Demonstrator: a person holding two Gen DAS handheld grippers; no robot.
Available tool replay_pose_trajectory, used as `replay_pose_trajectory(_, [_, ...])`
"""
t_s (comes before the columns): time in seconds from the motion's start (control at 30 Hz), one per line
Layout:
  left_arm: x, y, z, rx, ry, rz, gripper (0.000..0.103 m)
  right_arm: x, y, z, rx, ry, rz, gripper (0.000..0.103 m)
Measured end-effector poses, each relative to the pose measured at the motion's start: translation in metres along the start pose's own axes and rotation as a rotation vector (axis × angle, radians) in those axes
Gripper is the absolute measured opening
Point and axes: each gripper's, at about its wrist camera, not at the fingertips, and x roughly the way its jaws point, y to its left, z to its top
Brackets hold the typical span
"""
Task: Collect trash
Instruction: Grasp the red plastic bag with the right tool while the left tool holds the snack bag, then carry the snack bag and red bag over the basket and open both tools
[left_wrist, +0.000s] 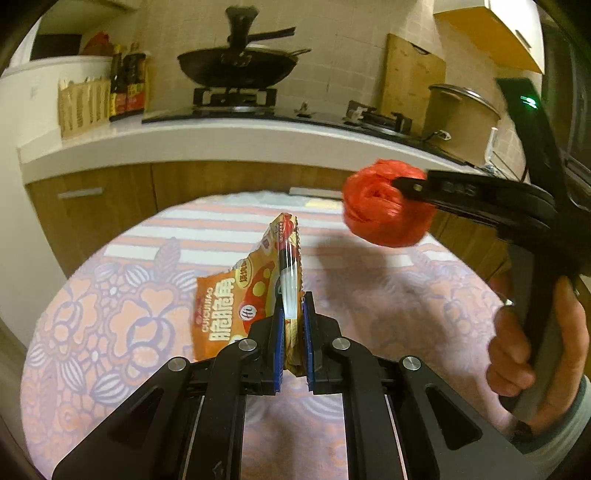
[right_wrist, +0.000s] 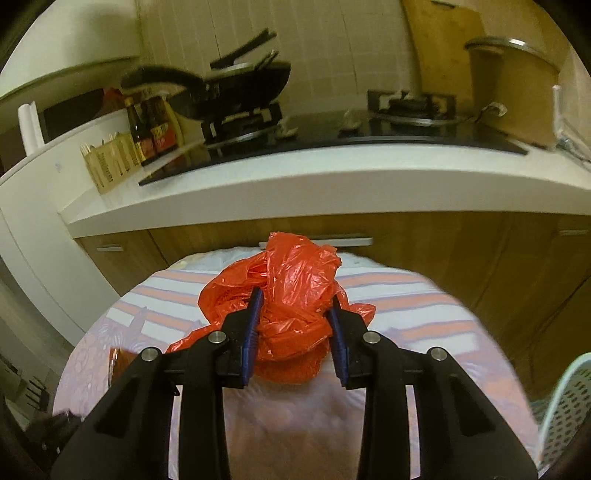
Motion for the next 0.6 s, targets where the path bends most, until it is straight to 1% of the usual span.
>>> replay_pose_trajectory(0.2, [-0.025,-0.025,0.011,0.010,-0.027,-0.058,0.007,-0.061,-0.032,-0.011,0.028,-0.050,-0.018,0.030])
replay_pose_trajectory(0.43, [-0.045,-0.077,0.019,0.077,-0.060,-0.118,0.007,-0.125,-0.080,-0.028,0.082,-0.103,-0.065,0.030])
replay_pose_trajectory(0.53, [-0.048,-0.102,0.020,0.107,-0.063,-0.148,0.007,-0.152,-0.106,-0.034,0.094,-0.128,-0.101,0.030])
replay_pose_trajectory(0.6, [-0.047,-0.123,0.021,0.139,-0.060,-0.176,0.007,-0.170,-0.125,-0.038,0.096,-0.144,-0.147,0.030])
